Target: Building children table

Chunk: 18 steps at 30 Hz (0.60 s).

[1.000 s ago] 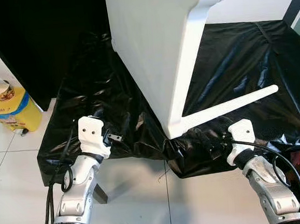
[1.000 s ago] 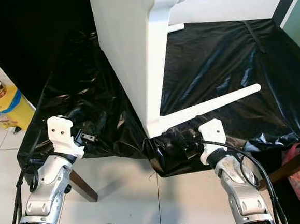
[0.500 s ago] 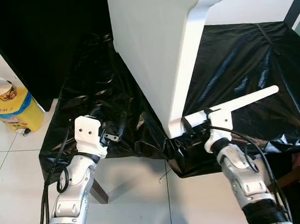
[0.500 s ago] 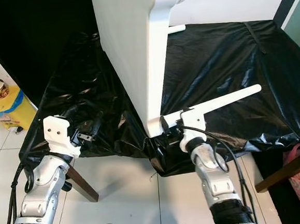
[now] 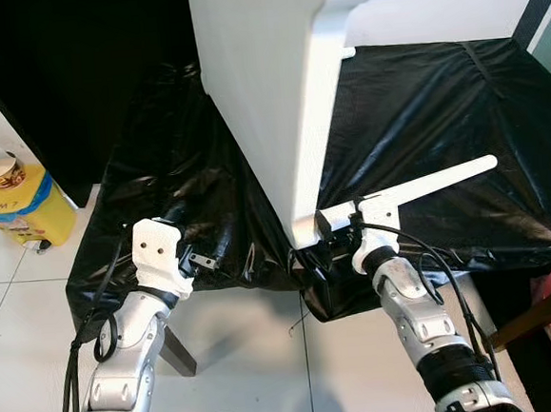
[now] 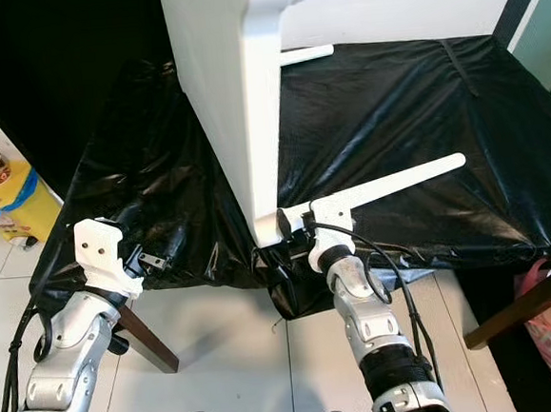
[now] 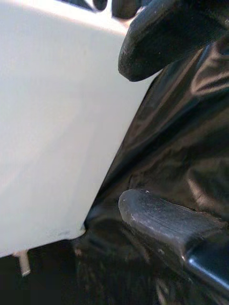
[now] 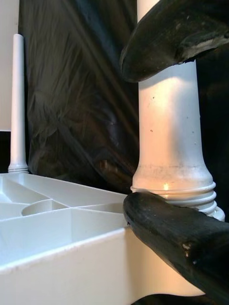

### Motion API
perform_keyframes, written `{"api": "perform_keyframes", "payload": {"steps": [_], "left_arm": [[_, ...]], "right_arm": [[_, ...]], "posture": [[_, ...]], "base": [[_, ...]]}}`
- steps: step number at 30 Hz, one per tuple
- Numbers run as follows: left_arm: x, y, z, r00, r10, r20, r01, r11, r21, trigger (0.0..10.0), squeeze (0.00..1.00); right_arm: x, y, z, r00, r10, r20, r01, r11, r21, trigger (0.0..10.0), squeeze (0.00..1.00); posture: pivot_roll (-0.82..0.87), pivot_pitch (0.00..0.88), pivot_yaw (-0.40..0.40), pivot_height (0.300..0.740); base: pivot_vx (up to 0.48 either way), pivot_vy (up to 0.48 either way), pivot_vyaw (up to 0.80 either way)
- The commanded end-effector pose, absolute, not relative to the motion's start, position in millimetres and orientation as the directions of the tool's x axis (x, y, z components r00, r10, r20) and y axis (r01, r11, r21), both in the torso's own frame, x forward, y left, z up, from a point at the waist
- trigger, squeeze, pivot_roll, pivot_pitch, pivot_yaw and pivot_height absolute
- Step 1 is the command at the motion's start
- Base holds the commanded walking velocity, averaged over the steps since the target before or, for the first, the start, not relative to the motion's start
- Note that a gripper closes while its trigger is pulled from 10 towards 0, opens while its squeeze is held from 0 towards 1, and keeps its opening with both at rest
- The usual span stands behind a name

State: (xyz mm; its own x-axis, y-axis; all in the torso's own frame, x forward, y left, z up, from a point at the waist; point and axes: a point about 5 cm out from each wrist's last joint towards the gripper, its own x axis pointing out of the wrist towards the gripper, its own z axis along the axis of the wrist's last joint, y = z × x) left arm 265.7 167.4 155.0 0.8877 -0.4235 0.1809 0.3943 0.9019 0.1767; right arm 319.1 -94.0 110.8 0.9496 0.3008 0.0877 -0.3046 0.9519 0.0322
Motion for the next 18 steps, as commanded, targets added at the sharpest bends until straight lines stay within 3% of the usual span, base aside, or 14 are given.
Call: {"api": "perform_keyframes", "payload": {"steps": [1, 3, 7, 8, 13, 18], "left_arm": [[262.7, 162.8, 154.4, 0.864, -0.477, 0.160, 0.450, 0.875, 0.178, 10.0, 0.00], [258.5, 158.7, 154.5, 0.849, -0.510, 0.142, 0.485, 0.857, 0.174, 10.0, 0.00], [257.2, 156.7, 154.9, 0.843, -0.520, 0.138, 0.496, 0.851, 0.173, 10.0, 0.00], [255.3, 152.6, 156.1, 0.836, -0.533, 0.135, 0.511, 0.843, 0.167, 10.0, 0.00], [254.9, 151.4, 156.4, 0.833, -0.538, 0.134, 0.516, 0.840, 0.166, 10.0, 0.00], [251.0, 146.8, 155.5, 0.813, -0.570, 0.114, 0.554, 0.820, 0.145, 10.0, 0.00]], "right_arm": [[316.7, -76.5, 103.3, 0.931, 0.363, 0.050, -0.365, 0.930, 0.042, 10.0, 0.00], [318.6, -55.9, 106.1, 0.901, 0.431, 0.051, -0.434, 0.899, 0.054, 10.0, 0.00], [318.4, -47.6, 107.0, 0.883, 0.466, 0.051, -0.469, 0.882, 0.054, 10.0, 0.00], [315.4, -27.5, 108.9, 0.830, 0.555, 0.052, -0.558, 0.829, 0.048, 10.0, 0.00], [314.1, -20.8, 109.4, 0.809, 0.585, 0.052, -0.587, 0.808, 0.044, 10.0, 0.00], [309.7, 9.2, 110.7, 0.731, 0.681, 0.044, -0.682, 0.731, 0.023, 10.0, 0.00]], "posture": [[0.11, 0.098, -0.020, 0.740], [0.12, 0.100, -0.023, 0.740], [0.12, 0.101, -0.025, 0.740], [0.13, 0.103, -0.031, 0.740], [0.13, 0.103, -0.031, 0.740], [0.13, 0.103, -0.035, 0.740]], "base": [[0.000, 0.000, 0.00], [0.000, 0.000, 0.00], [0.000, 0.000, 0.00], [0.000, 0.000, 0.00], [0.000, 0.000, 0.00], [0.000, 0.000, 0.00]]}}
